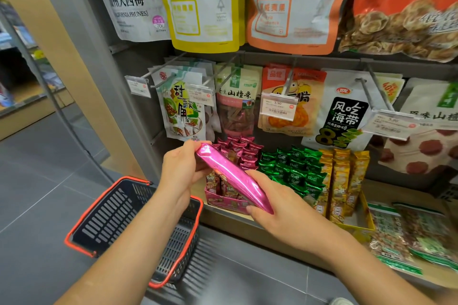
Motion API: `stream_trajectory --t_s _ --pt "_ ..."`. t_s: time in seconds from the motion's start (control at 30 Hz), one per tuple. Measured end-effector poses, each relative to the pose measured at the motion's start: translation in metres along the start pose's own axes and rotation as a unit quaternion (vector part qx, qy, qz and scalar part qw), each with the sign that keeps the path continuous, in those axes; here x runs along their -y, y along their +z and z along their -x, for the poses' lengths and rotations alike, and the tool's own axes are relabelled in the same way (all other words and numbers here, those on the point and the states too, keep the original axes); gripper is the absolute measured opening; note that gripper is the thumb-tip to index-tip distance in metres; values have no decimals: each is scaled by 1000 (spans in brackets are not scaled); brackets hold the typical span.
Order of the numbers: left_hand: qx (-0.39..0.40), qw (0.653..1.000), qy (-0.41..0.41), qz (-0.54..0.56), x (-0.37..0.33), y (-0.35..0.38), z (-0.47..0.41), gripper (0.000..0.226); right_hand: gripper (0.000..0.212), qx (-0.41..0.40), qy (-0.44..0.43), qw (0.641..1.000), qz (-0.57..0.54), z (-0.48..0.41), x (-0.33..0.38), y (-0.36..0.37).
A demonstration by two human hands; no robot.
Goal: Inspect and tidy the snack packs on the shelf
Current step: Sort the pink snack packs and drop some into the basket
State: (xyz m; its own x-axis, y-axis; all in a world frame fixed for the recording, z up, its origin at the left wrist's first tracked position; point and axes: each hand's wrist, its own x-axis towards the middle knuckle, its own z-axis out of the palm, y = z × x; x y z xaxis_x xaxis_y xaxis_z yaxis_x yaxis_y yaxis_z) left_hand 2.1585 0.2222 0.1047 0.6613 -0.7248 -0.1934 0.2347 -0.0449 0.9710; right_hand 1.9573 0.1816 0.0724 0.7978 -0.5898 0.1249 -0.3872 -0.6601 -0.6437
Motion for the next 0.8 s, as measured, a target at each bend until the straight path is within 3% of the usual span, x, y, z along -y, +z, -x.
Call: stream_trajectory --t_s 0.1,0.2,0.33,0.4,0.5,0.6,0.7,0.8 --pt "-18 1000 -19 -3 1 -2 -4 24 63 2 4 1000 2 -1 -4 -5" --pt "11 999 1 -43 2 -8 -9 22 52 -16 22 1000 -12 -1 -7 -19" --pt "120 976 65 -173 0 -17 -14 25 43 -37 81 993 -81 3 -11 -40" --pt "199 966 71 -148 -7 -26 -13 9 35 -24 101 984 -146 5 -10 -47" --pt "281 950 84 -106 -18 -43 -15 25 27 -14 121 967 -223 8 -5 -55" --pt "233 958 111 -126 -23 -50 -17 23 38 -4 128 949 -289 10 -3 -59" --pt "146 971 103 -161 -20 -51 -23 19 35 -36 123 904 -408 10 -4 -64" --pt "118 952 122 -256 -15 -52 -26 23 29 -102 131 889 -427 9 -4 -65"
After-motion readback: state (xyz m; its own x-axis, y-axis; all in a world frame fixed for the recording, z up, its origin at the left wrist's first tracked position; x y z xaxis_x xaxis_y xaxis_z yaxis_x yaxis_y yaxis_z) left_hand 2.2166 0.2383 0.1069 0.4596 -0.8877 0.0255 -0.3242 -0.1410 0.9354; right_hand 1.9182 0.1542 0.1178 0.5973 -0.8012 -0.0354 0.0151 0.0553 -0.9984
